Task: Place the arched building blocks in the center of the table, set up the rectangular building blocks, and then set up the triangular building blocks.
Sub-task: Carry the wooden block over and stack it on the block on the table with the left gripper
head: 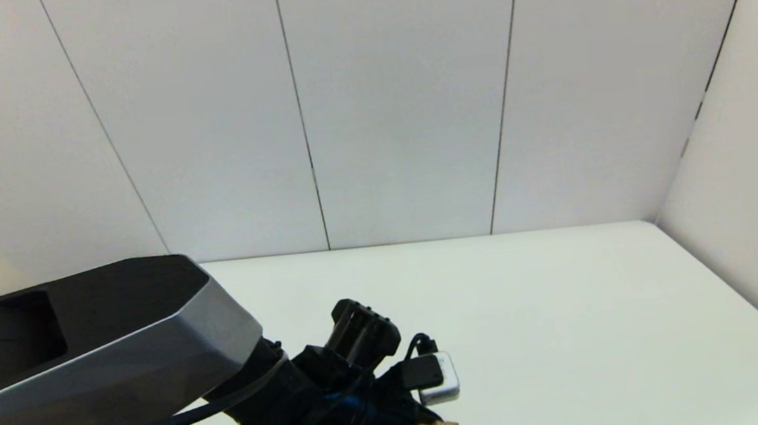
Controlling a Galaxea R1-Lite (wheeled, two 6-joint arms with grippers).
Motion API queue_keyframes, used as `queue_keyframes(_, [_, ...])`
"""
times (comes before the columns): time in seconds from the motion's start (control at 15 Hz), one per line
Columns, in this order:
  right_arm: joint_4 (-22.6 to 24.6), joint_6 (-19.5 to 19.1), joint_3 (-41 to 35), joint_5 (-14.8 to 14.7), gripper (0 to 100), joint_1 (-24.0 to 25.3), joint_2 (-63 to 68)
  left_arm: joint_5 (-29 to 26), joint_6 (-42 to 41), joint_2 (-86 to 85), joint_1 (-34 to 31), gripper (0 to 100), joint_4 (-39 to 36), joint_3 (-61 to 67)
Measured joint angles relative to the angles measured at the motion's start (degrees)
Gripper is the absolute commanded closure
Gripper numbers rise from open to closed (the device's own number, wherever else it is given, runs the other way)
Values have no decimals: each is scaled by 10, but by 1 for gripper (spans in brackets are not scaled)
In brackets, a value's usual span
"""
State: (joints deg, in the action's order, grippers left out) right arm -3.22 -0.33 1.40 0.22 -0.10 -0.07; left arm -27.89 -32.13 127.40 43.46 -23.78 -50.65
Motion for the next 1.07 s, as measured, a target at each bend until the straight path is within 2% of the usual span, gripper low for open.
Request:
queue_keyframes(0.6, [0,0,0,0,0,0,0,-3,-4,4,-15,100,-24,-1])
queue_keyframes(1.07, [0,0,0,0,0,0,0,-30,-13,3,-16,100,-22,-3])
